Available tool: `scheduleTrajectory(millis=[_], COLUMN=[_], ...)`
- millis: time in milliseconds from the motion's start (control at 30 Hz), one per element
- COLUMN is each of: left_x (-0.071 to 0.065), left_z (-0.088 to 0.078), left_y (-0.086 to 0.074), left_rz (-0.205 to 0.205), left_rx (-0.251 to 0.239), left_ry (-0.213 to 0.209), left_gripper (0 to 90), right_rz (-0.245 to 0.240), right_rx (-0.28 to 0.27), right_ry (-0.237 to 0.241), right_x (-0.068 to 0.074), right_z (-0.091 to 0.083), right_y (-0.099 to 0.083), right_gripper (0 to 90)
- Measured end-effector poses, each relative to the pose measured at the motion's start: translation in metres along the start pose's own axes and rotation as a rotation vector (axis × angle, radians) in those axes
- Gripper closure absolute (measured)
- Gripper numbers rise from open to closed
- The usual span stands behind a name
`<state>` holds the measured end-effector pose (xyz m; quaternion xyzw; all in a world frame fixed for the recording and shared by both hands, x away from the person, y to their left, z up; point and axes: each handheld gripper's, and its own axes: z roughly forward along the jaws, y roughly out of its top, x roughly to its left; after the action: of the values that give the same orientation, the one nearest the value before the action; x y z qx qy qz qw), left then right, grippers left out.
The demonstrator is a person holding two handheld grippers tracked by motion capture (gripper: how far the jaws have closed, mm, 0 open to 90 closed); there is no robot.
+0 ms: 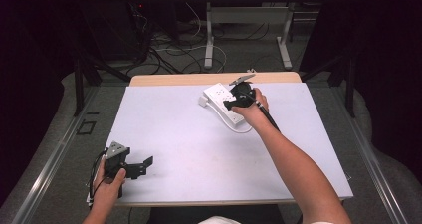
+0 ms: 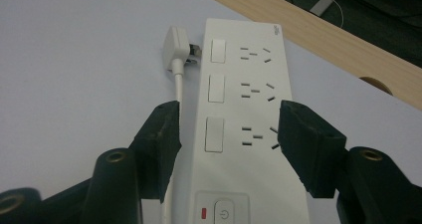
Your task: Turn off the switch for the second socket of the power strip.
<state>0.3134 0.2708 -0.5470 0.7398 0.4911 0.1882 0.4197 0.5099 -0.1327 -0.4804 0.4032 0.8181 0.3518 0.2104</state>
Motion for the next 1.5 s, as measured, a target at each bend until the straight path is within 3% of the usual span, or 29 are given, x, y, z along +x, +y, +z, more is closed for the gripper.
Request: scheduleTrajectory(millis=[500, 1167, 1500], left_x=[0.001, 0.002, 0.004], left_z=[0.000, 0.000, -0.001], left_y=[-0.001, -0.001, -0.003], left_rz=[-0.007, -0.015, -0.026], left_rx=[0.003, 0.006, 0.008], left_ry=[0.001, 0.006, 0.010], left_gripper=[0.5, 0.6, 0.6], right_rz=[0.075, 0.070, 0.068], right_rx=[-0.005, -0.083, -0.092], right_ry=[0.006, 0.018, 0.033], right_x=[-0.010, -0.013, -0.012], right_z=[0.021, 0.039, 0.050], right_y=[-0.004, -0.003, -0.004], right_gripper=[47.9, 63.2, 72.4])
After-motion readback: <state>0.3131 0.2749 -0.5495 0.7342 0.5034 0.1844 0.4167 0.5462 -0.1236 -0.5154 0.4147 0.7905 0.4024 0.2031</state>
